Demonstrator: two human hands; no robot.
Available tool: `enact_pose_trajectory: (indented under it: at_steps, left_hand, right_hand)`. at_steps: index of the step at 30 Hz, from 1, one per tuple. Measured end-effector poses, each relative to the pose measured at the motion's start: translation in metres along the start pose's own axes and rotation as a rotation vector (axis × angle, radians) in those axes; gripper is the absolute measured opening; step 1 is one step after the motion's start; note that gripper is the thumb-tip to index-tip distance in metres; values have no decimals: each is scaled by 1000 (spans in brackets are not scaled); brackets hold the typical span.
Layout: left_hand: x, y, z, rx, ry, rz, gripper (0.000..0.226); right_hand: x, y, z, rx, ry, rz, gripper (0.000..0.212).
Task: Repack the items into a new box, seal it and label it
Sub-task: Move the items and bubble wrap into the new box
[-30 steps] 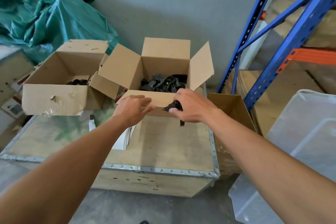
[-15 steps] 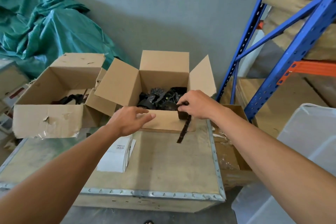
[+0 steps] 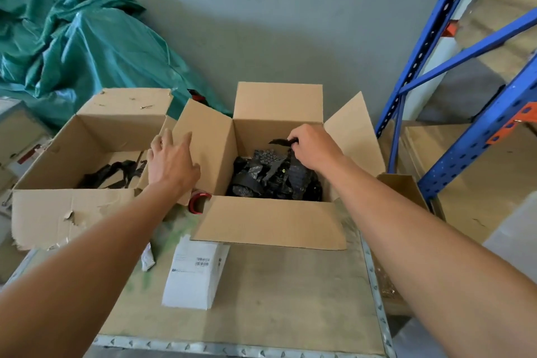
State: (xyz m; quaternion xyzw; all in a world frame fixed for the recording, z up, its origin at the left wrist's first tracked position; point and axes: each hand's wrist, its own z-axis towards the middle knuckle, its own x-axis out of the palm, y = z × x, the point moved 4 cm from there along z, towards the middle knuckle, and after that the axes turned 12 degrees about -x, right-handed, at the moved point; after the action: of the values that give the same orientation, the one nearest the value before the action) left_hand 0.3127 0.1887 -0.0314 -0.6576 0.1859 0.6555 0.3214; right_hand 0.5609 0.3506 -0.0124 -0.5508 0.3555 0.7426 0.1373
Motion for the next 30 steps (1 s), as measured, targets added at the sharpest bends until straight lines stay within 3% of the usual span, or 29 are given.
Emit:
enact_pose_trajectory:
  at_steps: [4, 9, 14, 18, 22, 24, 27, 30]
  left_hand:
    - [14, 3, 18, -49, 92, -65, 95]
    - [21, 18, 39, -142, 96, -144, 107]
    - [20, 23, 56, -153, 143, -251, 94]
    - [19, 24, 61, -129, 186, -278, 95]
    - [17, 25, 61, -157, 193, -288, 103]
    - [16, 25, 59, -171, 167, -300, 96]
    - [13, 25, 57, -222, 160, -366, 82]
    - [14, 29, 60, -269, 214, -443, 86]
  right_hand:
    - [17, -6, 16, 26, 16, -29, 35]
    - [34, -1, 29, -21, 11, -2, 31]
    - [47, 1, 45, -26, 19, 37, 30]
    - [57, 1, 52, 6, 119, 80, 44]
    - [59, -3, 53, 17, 210, 74, 45]
    - [52, -7, 54, 15, 241, 75, 46]
    - [38, -15, 58, 10, 248, 52, 47]
    - [24, -25, 67, 25, 222, 14, 45]
